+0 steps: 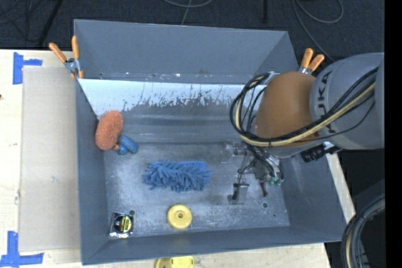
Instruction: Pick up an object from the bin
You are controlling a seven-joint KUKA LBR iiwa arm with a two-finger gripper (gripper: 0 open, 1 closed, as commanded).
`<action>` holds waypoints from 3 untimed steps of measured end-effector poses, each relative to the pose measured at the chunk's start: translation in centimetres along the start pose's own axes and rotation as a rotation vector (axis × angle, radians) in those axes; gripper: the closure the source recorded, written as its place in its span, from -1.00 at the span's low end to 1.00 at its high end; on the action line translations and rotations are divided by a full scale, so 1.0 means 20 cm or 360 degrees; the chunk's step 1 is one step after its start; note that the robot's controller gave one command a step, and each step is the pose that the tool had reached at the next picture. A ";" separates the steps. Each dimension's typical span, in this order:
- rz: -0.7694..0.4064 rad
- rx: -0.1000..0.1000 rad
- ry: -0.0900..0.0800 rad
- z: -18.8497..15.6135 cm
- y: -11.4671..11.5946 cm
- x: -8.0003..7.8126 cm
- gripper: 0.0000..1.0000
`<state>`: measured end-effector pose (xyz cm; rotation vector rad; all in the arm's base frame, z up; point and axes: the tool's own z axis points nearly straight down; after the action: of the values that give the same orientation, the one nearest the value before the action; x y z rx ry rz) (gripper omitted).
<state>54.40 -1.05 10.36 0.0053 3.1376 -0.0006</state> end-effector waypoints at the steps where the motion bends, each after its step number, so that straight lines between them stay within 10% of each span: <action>1: -0.0159 -0.0002 0.0008 0.11 0.17 -0.09 -1.00; 2: -0.0264 -0.0001 0.0004 0.16 0.36 -0.32 -1.00; 3: -0.0501 -0.0002 0.0008 0.17 0.57 -0.18 1.00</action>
Offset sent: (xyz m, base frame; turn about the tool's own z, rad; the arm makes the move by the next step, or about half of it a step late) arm 0.0669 0.0755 -0.0336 -0.1688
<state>57.96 10.37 6.95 -0.4876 3.1046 0.0006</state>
